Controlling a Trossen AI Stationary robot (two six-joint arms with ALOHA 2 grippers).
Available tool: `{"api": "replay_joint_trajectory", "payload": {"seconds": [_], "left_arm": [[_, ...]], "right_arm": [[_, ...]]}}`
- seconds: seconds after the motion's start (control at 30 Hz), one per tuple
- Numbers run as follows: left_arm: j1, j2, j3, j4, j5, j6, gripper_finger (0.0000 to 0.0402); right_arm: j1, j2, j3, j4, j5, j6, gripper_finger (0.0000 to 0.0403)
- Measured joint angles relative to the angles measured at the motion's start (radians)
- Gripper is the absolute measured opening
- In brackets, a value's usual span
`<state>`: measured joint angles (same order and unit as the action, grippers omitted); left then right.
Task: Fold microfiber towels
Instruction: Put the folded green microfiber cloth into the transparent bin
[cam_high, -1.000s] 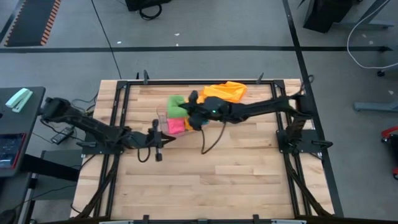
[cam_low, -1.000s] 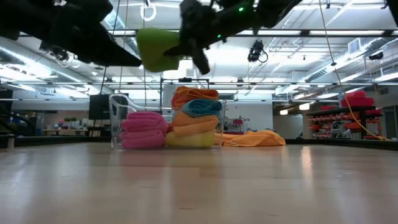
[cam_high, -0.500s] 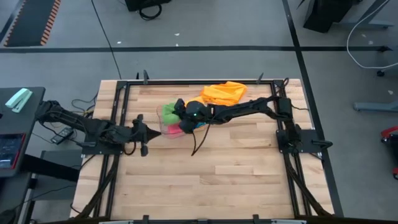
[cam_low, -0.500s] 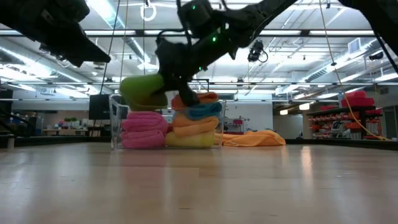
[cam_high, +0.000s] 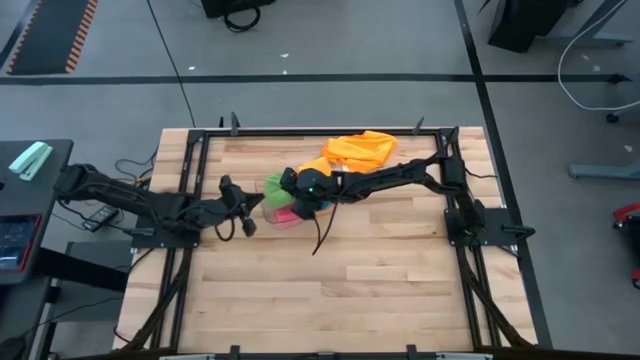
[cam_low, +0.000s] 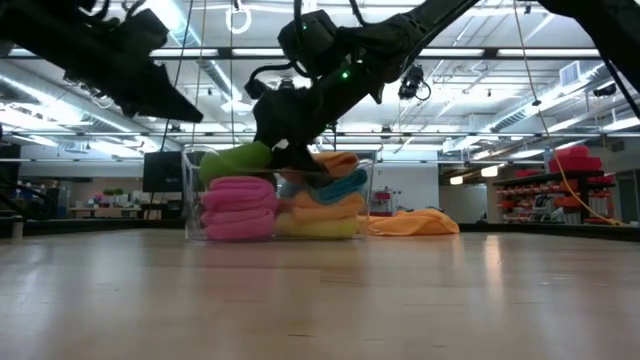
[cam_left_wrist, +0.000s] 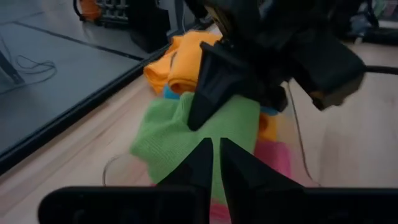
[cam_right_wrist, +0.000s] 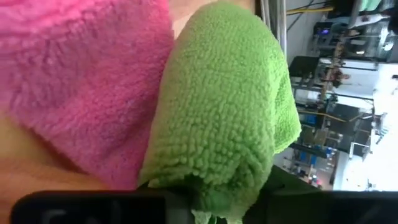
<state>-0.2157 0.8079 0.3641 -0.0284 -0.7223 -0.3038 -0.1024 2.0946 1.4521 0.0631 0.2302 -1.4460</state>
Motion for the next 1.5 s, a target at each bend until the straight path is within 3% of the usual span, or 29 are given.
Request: {"api": "replay_joint_trajectory", "payload": {"seconds": [0.37, 0.7, 0.97, 1.1, 1.4, 1.5], "left_arm": [[0.143, 0.221, 0.0, 0.211, 0.006, 0.054, 0.0015], [0.239, 0.352, 0.0, 0.329, 0.127, 0.113, 0.0022], [0.239, 0.371, 0.0, 0.367, 0.155, 0.155, 0.001], [0.238, 0.371, 0.0, 0.387, 0.246, 0.168, 0.0018], [0.238, 0.371, 0.0, 0.427, 0.313, 0.178, 0.0017], [0.238, 0.371, 0.0, 0.452, 0.314, 0.19, 0.0011]], "right_arm": [[0.002, -0.039, 0.0, -0.02, -0.042, 0.037, 0.0153], [0.034, -0.056, -0.001, -0.051, -0.049, 0.029, 0.0156], [0.047, -0.116, -0.001, -0.143, -0.05, 0.033, 0.0156], [0.074, -0.15, -0.001, -0.213, -0.053, 0.041, 0.0156], [0.107, -0.282, -0.001, -0.384, -0.064, 0.347, 0.0156], [0.092, -0.311, 0.0, -0.444, -0.119, 0.424, 0.0156]]}}
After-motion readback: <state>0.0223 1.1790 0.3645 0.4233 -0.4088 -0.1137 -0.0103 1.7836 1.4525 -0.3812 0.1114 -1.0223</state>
